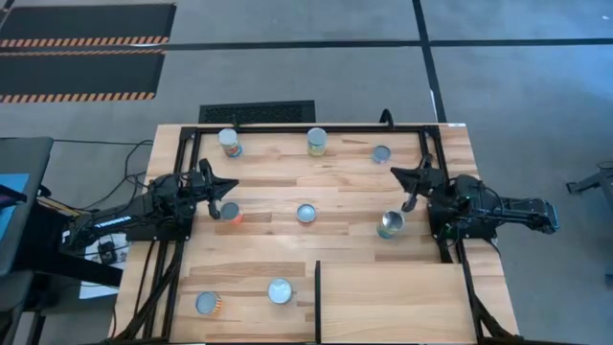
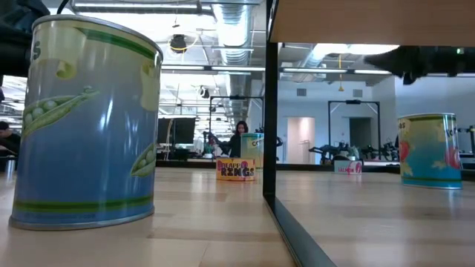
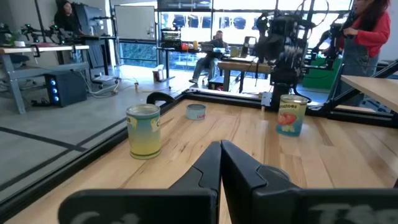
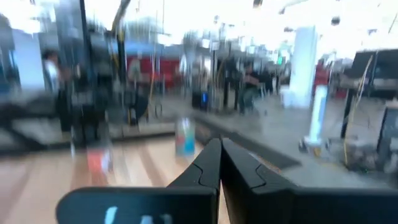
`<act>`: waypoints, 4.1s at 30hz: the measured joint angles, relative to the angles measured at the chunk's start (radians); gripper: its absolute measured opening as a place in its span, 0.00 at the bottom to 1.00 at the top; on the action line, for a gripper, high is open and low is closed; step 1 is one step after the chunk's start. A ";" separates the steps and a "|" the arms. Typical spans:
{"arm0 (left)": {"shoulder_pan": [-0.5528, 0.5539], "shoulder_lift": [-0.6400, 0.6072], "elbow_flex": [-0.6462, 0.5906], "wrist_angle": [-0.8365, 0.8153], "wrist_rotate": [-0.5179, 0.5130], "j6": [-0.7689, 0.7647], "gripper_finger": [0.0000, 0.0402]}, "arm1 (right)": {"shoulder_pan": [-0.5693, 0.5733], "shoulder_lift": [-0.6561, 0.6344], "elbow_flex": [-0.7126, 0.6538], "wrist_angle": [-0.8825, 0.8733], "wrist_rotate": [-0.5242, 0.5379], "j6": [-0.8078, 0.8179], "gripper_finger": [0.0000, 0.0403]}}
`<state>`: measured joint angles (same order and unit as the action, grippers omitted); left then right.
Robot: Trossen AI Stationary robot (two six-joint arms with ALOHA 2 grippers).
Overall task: Pick and place cans onto a shelf
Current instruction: Put the canned tomatoes on the shelf
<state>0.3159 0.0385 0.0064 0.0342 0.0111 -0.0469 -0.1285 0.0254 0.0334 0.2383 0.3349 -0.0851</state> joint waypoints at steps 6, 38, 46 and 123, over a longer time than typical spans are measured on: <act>0.000 0.000 0.000 0.000 0.000 0.000 0.00 | -0.005 0.000 0.002 0.231 -0.029 -0.091 0.08; 0.000 0.000 0.000 0.062 -0.100 0.058 0.00 | -0.164 1.035 0.688 -0.377 -0.222 0.063 0.00; 0.000 0.000 0.000 0.045 -0.106 0.063 0.00 | -0.228 1.418 1.061 -0.543 -0.373 -0.084 0.00; 0.000 0.132 0.000 0.069 -0.105 0.046 0.00 | 0.386 1.340 1.101 -1.411 -0.115 1.033 0.18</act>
<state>0.3157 0.1703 0.0067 0.1028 -0.0939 -0.0008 0.2575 1.3655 1.1343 -1.1730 0.2198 0.9480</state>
